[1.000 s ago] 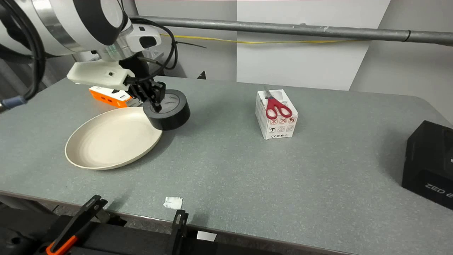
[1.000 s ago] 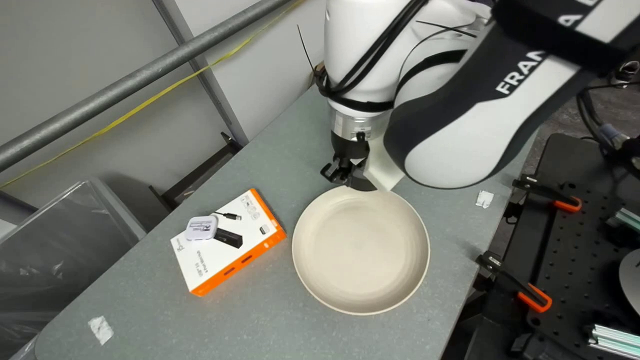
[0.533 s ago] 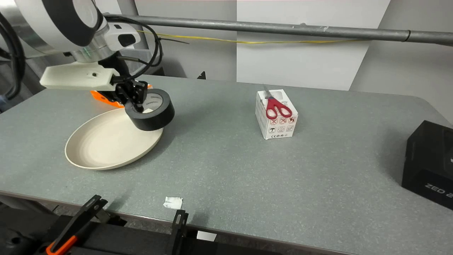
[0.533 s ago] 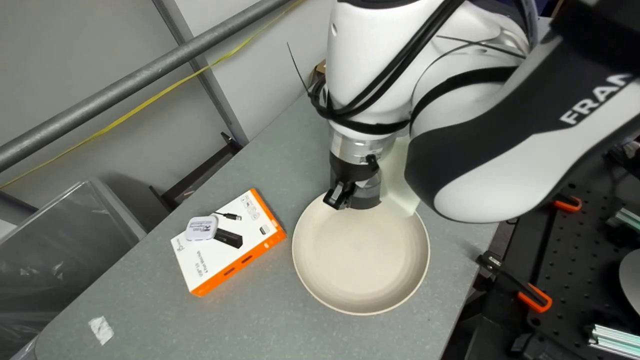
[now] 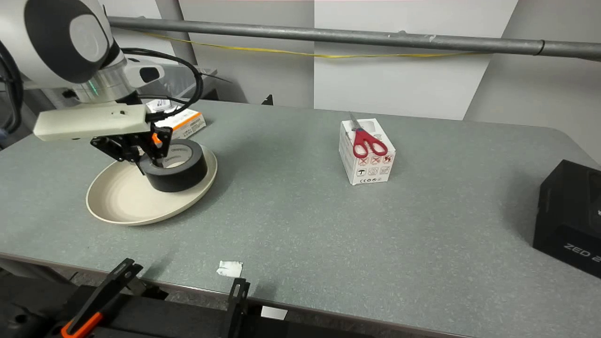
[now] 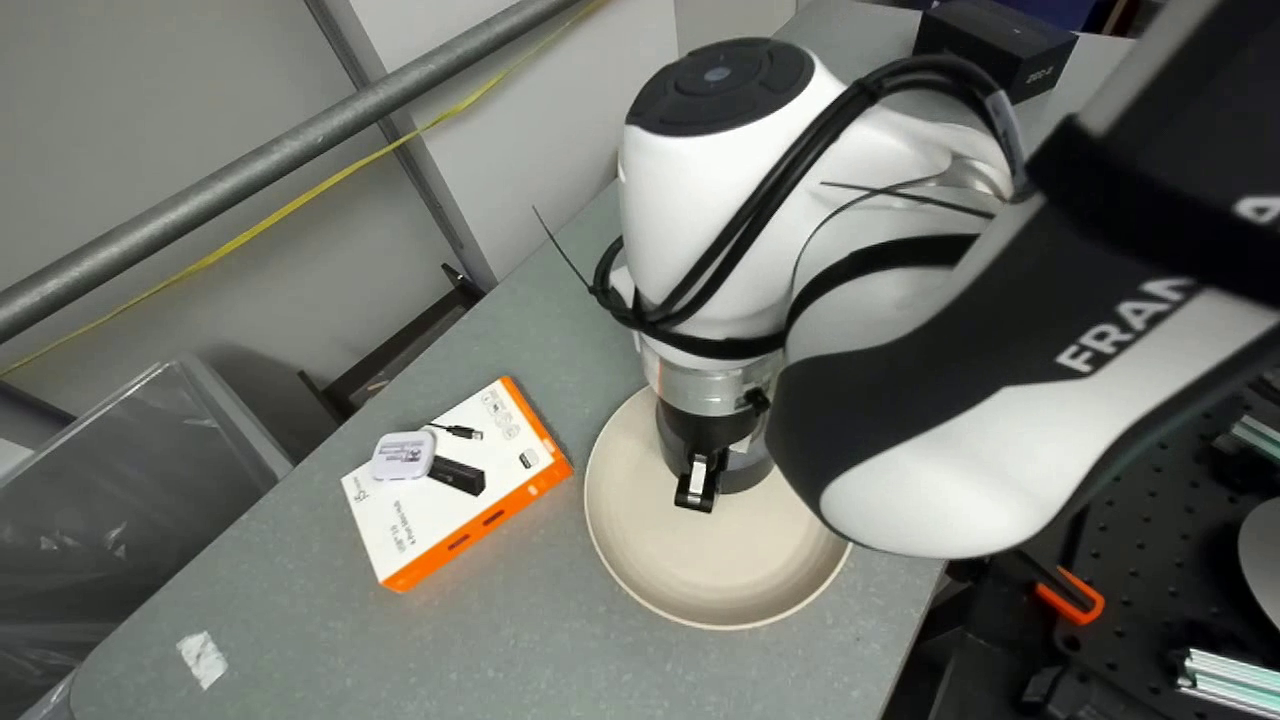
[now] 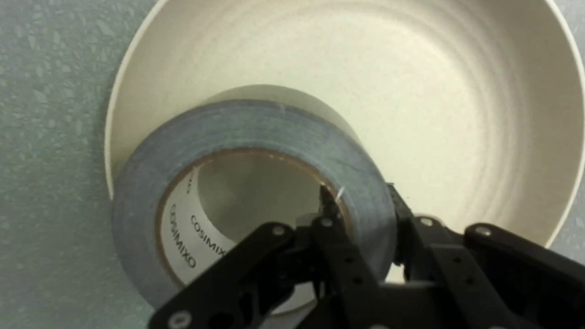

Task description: Move the black object on the lid of the white cup to the right

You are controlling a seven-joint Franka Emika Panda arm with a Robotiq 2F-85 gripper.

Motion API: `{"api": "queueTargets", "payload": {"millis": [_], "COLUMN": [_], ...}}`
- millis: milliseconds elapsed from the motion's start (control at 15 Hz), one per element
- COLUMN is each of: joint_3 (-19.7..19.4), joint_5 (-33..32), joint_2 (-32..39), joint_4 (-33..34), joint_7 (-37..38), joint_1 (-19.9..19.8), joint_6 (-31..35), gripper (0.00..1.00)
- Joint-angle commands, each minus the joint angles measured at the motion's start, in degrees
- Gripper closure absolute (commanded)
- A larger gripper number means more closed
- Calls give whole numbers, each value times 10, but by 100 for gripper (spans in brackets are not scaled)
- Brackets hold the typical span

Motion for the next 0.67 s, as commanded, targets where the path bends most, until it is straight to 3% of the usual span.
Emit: {"api": "queueTargets", "payload": {"millis": [0, 133, 200, 267, 600], "joint_3": [-7, -23, -27, -31, -29], "joint_5": [-17, -37, -46, -55, -75], "joint_2": [46, 58, 57, 53, 32], "joint_4": [42, 49, 50, 48, 25], "joint_7": [-49, -42, -37, -33, -39], "joint_1": [-12, 0, 5, 9, 7], "joint_6": [-41, -46, -47, -46, -43], "gripper": [94, 94, 59, 47, 10]}}
